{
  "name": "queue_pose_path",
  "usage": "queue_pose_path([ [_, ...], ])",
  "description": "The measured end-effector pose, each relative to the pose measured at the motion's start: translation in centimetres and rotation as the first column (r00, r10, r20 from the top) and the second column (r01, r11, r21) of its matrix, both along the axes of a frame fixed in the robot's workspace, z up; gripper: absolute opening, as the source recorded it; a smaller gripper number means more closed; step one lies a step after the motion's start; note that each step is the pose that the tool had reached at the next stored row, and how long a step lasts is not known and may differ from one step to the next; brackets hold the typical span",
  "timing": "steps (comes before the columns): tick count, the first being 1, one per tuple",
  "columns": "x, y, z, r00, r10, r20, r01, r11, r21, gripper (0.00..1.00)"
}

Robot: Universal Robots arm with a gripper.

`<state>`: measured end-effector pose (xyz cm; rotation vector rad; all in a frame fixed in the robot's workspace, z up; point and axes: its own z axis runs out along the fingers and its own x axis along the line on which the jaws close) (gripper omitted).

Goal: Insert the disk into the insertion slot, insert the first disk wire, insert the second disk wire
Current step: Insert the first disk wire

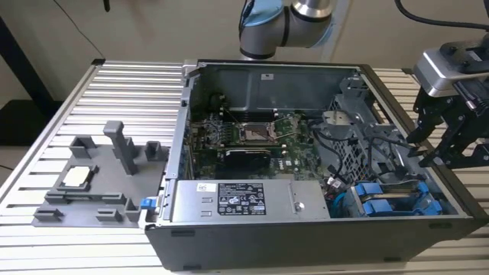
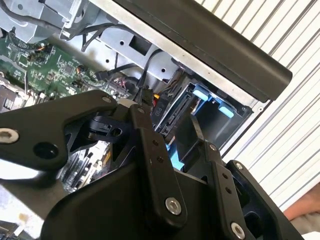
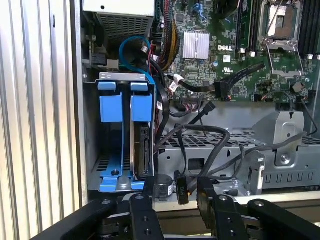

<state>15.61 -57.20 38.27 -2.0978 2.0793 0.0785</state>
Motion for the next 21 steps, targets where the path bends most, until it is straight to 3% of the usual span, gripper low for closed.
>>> queue_pose_path([
  [5,0.00,0.00,0.00,1.0000,0.000,0.0000,0.000,1.0000,-0.0001,0.45],
  [11,0.00,0.00,0.00,1.0000,0.000,0.0000,0.000,1.0000,-0.0001,0.19],
  [21,0.00,0.00,-0.01,1.0000,0.000,-0.0003,0.000,1.0000,-0.0008,0.19],
])
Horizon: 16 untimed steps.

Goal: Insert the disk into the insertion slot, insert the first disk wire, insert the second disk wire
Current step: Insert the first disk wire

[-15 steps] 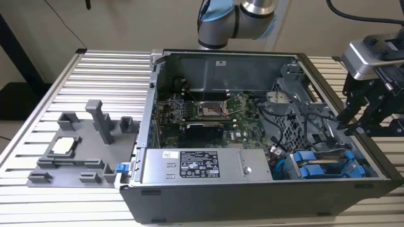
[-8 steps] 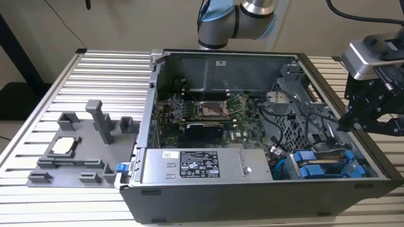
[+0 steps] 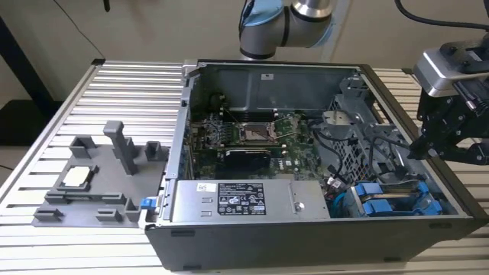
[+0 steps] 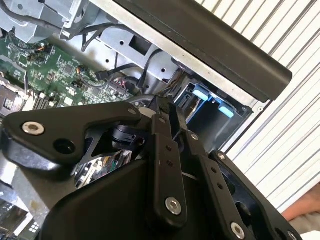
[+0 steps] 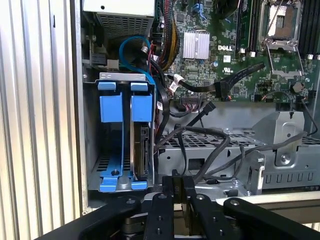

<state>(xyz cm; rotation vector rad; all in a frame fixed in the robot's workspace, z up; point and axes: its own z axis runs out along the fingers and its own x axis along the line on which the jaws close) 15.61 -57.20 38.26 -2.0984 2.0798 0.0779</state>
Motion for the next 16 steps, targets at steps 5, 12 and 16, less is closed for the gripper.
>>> queue_pose_path([
  [5,0.04,0.00,-0.03,0.9997,-0.001,-0.0262,-0.001,0.9987,-0.0518,0.19],
  [12,0.05,0.00,-0.83,0.9996,-0.001,-0.0265,-0.001,0.9983,-0.0588,0.19],
  [16,0.05,-0.01,-1.07,0.9996,-0.001,-0.0282,-0.001,0.9982,-0.0603,0.19],
])
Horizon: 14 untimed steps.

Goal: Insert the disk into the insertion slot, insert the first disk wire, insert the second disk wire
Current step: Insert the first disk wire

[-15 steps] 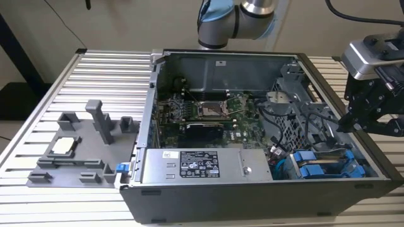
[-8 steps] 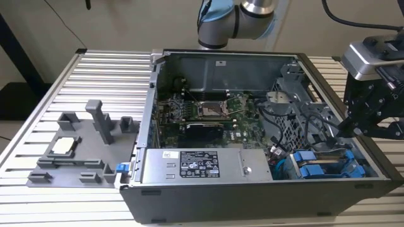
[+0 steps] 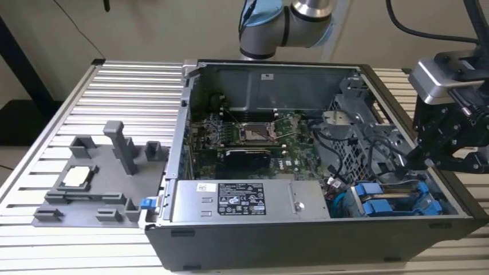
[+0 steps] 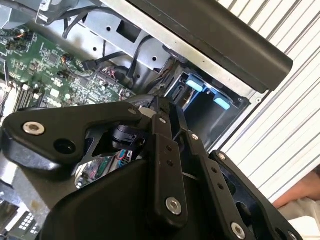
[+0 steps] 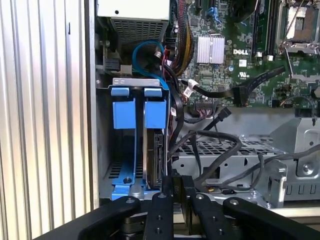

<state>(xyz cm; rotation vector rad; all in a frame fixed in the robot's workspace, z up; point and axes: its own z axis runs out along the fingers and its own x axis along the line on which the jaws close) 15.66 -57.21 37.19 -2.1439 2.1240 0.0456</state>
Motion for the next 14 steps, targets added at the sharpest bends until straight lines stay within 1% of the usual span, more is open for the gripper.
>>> queue_pose_path([
  [5,0.00,-0.07,-0.25,1.0000,0.000,-0.0033,0.000,1.0000,-0.0020,0.19],
  [14,0.07,-0.30,-0.92,1.0000,0.000,-0.0061,0.000,1.0000,-0.0026,0.19],
])
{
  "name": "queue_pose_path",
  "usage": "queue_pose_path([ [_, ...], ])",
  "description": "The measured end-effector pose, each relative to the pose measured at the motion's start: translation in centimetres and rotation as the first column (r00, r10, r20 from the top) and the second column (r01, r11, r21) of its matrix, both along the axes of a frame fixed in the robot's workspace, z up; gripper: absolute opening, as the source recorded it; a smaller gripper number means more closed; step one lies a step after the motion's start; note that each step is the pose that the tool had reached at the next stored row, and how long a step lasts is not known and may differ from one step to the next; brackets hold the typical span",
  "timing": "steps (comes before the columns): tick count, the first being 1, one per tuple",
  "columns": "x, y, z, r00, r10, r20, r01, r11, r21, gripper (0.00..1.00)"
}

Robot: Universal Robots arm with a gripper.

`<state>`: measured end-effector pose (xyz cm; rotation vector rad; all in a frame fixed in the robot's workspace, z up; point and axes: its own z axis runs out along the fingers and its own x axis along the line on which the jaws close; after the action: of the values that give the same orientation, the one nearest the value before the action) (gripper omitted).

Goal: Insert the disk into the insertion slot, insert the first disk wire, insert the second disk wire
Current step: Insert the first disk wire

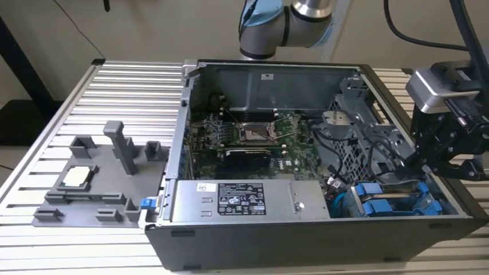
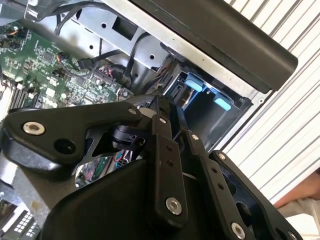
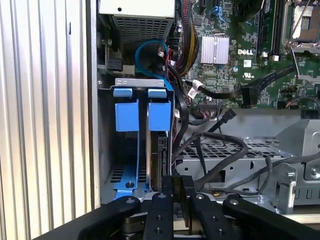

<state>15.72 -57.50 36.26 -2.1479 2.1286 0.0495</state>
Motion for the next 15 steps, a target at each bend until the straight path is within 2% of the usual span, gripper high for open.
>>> queue_pose_path([
  [5,0.04,-0.18,-0.49,1.0000,0.000,-0.0016,0.000,1.0000,0.0004,0.19],
  [15,0.16,-0.20,-1.13,1.0000,0.000,-0.0017,0.000,1.0000,-0.0004,0.19],
])
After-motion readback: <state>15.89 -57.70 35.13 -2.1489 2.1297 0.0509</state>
